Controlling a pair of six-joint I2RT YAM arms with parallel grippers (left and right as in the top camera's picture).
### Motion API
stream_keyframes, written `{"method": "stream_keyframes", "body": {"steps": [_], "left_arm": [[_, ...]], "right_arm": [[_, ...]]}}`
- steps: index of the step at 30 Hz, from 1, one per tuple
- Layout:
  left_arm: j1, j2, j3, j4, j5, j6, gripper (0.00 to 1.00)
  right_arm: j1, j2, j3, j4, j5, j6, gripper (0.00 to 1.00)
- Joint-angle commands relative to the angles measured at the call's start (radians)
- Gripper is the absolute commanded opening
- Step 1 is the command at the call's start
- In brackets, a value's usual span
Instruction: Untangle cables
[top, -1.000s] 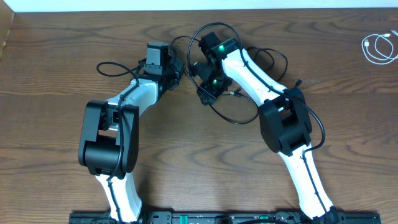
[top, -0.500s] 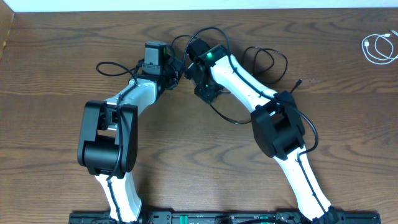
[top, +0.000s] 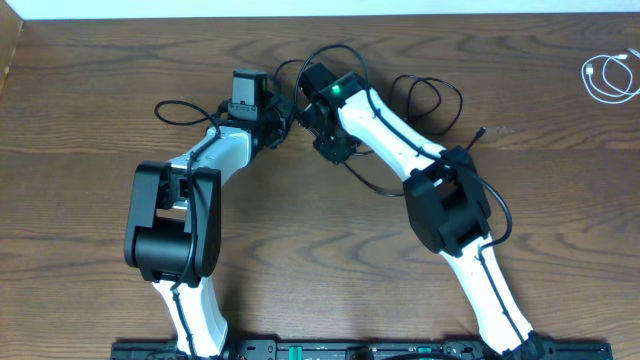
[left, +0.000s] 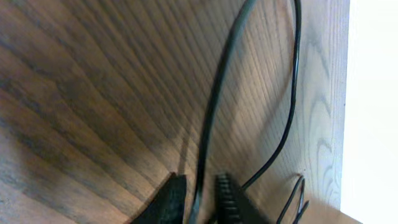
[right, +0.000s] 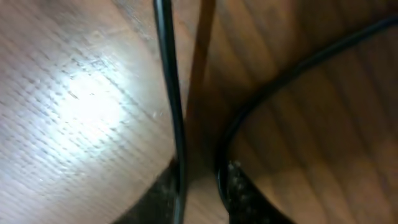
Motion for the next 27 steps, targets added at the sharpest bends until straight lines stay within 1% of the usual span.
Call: {"method": "stream_keyframes", "body": {"steps": [1,5,6,7,9,13,14,17,21,27], "left_arm": [[-0.009,0.003,-0.001,-0.005,0.016,0.076,0.28],[-0.009,0.003,-0.001,-0.029,0.014,0.126,0.37],[-0.009,0.003,-0.001,-0.048,0.012,0.134,0.43],[-0.008,0.003,-0.001,-0.057,0.012,0.142,0.44],[-0.008,0.003,-0.001,-0.072,0.013,0.183,0.45],[-0.003,-0.010,-0.001,-0.108,0.017,0.348,0.45],[0.000,-0.021,-0.001,-0.111,0.019,0.373,0.45],[0.024,-0.068,-0.001,-0.115,0.036,0.417,0.47],[0.072,-0.195,-0.001,-0.144,0.037,0.475,0.50],[0.084,-0.319,-0.001,-0.215,0.035,0.575,0.52]], "right_arm": [[-0.026,0.057,-0.010,0.006,0.031,0.049,0.13],[-0.032,0.057,-0.010,0.010,0.031,0.056,0.04],[-0.035,0.057,-0.010,0.013,0.031,0.056,0.01],[-0.035,0.057,-0.010,0.013,0.031,0.056,0.01],[-0.035,0.057,-0.010,0.014,0.031,0.055,0.01],[-0.036,0.057,-0.010,0.018,0.030,0.057,0.01],[-0.037,0.056,-0.010,0.019,0.030,0.064,0.01],[-0.037,0.048,-0.010,0.024,0.023,0.081,0.01],[-0.056,-0.008,0.002,0.014,-0.068,0.081,0.01],[-0.108,-0.143,0.011,0.005,-0.223,0.080,0.01]]}}
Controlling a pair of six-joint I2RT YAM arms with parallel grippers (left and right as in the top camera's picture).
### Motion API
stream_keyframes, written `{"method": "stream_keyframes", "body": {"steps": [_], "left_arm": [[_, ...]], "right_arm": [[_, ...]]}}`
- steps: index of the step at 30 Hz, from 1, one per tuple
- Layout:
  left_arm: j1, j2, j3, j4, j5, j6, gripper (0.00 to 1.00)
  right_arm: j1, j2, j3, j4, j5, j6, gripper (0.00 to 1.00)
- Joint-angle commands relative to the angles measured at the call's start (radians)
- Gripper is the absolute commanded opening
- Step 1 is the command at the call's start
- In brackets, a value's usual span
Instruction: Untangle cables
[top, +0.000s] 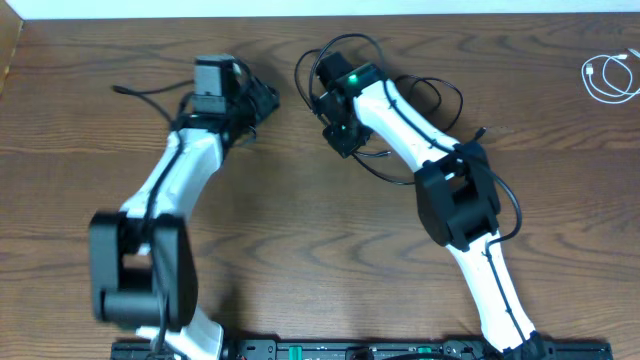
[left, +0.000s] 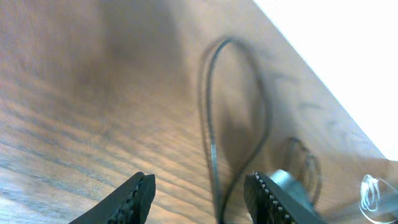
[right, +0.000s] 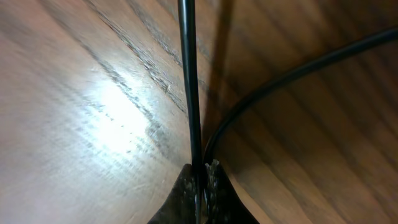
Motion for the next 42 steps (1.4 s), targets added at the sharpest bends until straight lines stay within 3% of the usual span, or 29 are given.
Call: {"method": "stream_keyframes", "body": {"steps": [1,12,22,36,42], "left_arm": [[-0.004,-0.069,0.000,-0.045,0.009,0.112,0.52],[-0.004,-0.085,0.000,-0.138,0.010,0.122,0.52],[-0.005,-0.085,0.000,-0.187,0.010,0.122,0.52],[-0.009,-0.077,0.000,-0.264,0.010,0.148,0.53],[-0.034,-0.049,0.000,-0.322,0.011,0.148,0.53]], "right_arm": [[-0.049,-0.158,0.010,0.000,-0.140,0.017,0.01],[-0.208,-0.443,0.010,0.000,-0.338,0.018,0.01],[-0.365,-0.584,0.010,0.028,-0.439,0.062,0.01],[-0.334,-0.436,0.008,0.011,-0.436,0.098,0.09],[-0.332,-0.319,0.008,0.053,-0.389,0.096,0.25]]}}
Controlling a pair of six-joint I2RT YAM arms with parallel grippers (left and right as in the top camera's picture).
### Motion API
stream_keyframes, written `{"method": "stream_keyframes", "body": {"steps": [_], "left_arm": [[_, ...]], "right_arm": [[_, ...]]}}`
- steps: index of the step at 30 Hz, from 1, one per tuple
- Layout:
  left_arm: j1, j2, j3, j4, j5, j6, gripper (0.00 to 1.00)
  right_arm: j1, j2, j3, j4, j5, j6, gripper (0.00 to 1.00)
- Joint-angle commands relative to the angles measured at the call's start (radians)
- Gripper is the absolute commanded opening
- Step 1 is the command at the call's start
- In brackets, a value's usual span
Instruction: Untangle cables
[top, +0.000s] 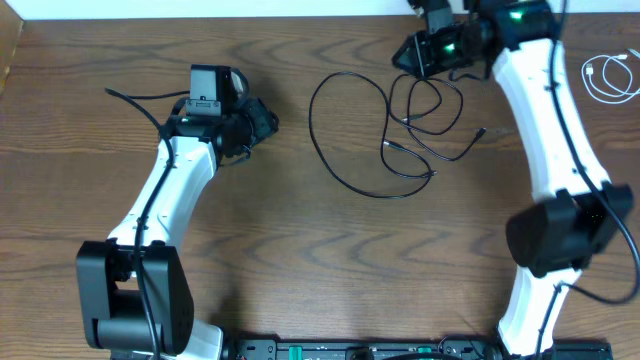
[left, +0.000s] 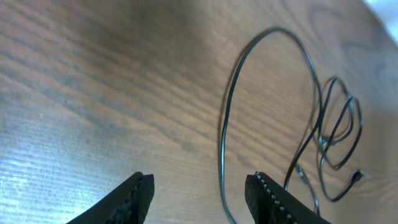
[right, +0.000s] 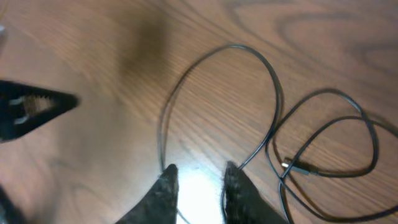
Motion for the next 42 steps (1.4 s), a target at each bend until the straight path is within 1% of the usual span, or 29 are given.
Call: {"method": "stream_keyframes", "body": {"steps": [1,6,10,13,15,23,28,37,42], "left_arm": [[-0.026,0.034,0.000,-0.017,0.010,0.018,0.53],[-0.065,0.063,0.000,-0.019,0.009,0.013,0.53],[-0.078,0.084,0.000,-0.011,0.008,0.004,0.53],[-0.078,0.105,0.000,-0.007,0.005,-0.023,0.53],[-0.078,0.124,0.000,0.000,0.005,-0.039,0.53],[-0.085,0.156,0.000,0.011,0.005,-0.043,0.53],[-0.085,0.158,0.000,0.012,0.005,-0.043,0.53],[-0.089,0.160,0.000,0.030,0.005,-0.043,0.53],[-0.089,0.160,0.000,0.035,0.005,-0.044,0.53]], "right_arm": [[0.000,0.070,0.005,0.019,0.027,0.002,0.28],[0.000,0.185,0.005,0.068,0.027,-0.059,0.41],[0.000,0.247,0.005,0.113,0.027,-0.112,0.47],[0.000,0.277,0.005,0.155,0.055,-0.117,0.47],[0.000,0.295,0.005,0.182,0.082,-0.117,0.50],[0.002,0.355,0.004,0.238,0.086,-0.125,0.51],[0.007,0.385,0.004,0.271,0.078,-0.125,0.56],[0.040,0.422,0.004,0.324,0.056,-0.114,0.53],[0.050,0.457,0.004,0.356,0.069,-0.069,0.54]]}}
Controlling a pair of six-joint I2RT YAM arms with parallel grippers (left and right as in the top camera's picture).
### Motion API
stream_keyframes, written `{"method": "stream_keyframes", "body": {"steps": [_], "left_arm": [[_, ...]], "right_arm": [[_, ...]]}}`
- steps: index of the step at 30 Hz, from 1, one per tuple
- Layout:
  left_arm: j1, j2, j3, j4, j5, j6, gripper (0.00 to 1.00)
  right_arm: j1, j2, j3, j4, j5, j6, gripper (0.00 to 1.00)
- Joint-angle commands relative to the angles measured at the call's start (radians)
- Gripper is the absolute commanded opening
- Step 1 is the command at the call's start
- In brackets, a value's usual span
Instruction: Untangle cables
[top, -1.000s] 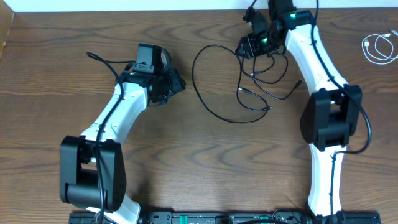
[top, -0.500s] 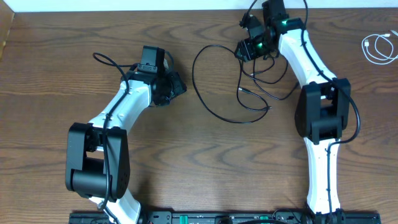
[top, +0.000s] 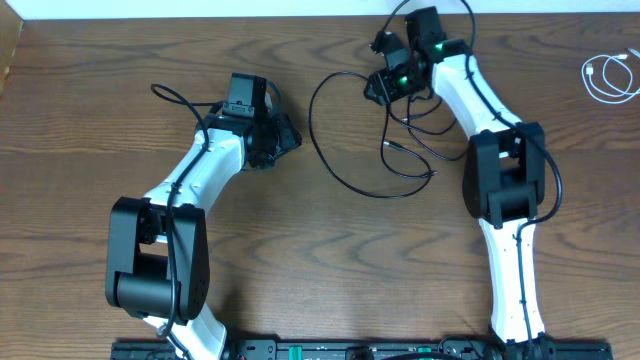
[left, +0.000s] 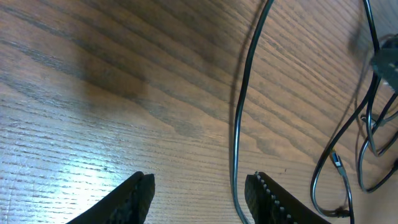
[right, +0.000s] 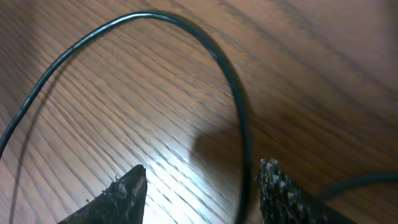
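A thin black cable lies in one wide loop (top: 375, 194) at mid-table, with smaller crossed coils (top: 425, 110) at its right end. My left gripper (top: 280, 140) stands open just left of the loop. In the left wrist view the strand (left: 239, 124) runs down between its fingers, close to the right one (left: 273, 199). My right gripper (top: 385, 85) is open over the top of the loop, beside the coils. In the right wrist view the strand (right: 242, 143) passes just inside its right finger (right: 280, 193).
A coiled white cable (top: 610, 78) lies apart at the far right. The table's far edge (top: 320, 15) runs just behind the right gripper. Bare brown wood (top: 330, 260) fills the near half between the two arm bases.
My left gripper has moved right, closer to the loop's left side. My right gripper has come from the far edge down over the loop's top, with its jaws wider apart. The cable lies much as before.
Both grippers were close together at mid-table, each narrowed round a black strand. Then the left was open and further left while the right was shut on the cable. Later the right had let go near the far edge, the cable spread out. Now both stand open at the loop.
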Motion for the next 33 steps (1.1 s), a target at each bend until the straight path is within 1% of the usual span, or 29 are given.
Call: {"method": "stream_keyframes", "body": {"steps": [1,7,10,12,15,18,21,24,25,28,30,31,33], "left_arm": [[-0.002,0.011,0.000,0.000,0.005,-0.006,0.53],[-0.002,0.011,0.000,0.001,0.005,-0.009,0.53],[-0.002,0.011,0.000,0.003,0.005,-0.009,0.53],[-0.002,0.011,0.000,0.008,0.005,-0.009,0.53],[-0.002,0.012,0.000,0.019,0.005,-0.009,0.52],[-0.002,0.027,0.000,0.038,0.005,-0.018,0.53],[-0.002,0.055,0.000,0.048,0.009,-0.043,0.53],[-0.002,0.090,0.000,0.053,0.013,-0.046,0.53],[-0.002,0.098,0.000,0.053,0.013,-0.046,0.52],[-0.002,0.115,0.000,0.052,0.012,-0.042,0.52],[-0.002,0.115,0.000,0.053,0.012,-0.040,0.51],[-0.002,0.115,0.000,0.053,0.012,-0.039,0.48],[0.001,0.115,0.000,0.051,0.013,-0.039,0.46]], "right_arm": [[0.008,0.043,0.005,0.014,-0.006,0.043,0.54],[0.004,0.059,0.005,0.015,0.019,0.082,0.53],[0.004,0.059,0.005,0.001,0.019,0.108,0.55],[0.004,0.059,0.005,-0.038,0.005,0.127,0.54],[0.007,0.059,0.005,-0.116,-0.070,0.127,0.52],[0.014,0.059,0.005,-0.193,-0.142,0.129,0.46],[0.027,0.059,0.005,-0.239,-0.150,0.154,0.39],[0.035,0.059,0.005,-0.233,-0.150,0.209,0.23],[0.037,0.059,0.005,-0.225,-0.150,0.227,0.19],[0.043,0.059,0.005,-0.190,-0.151,0.239,0.01],[0.047,0.059,0.005,-0.163,-0.153,0.237,0.01],[0.047,0.058,0.005,-0.152,-0.154,0.230,0.01],[0.044,0.044,0.012,-0.143,-0.149,0.227,0.01]]}}
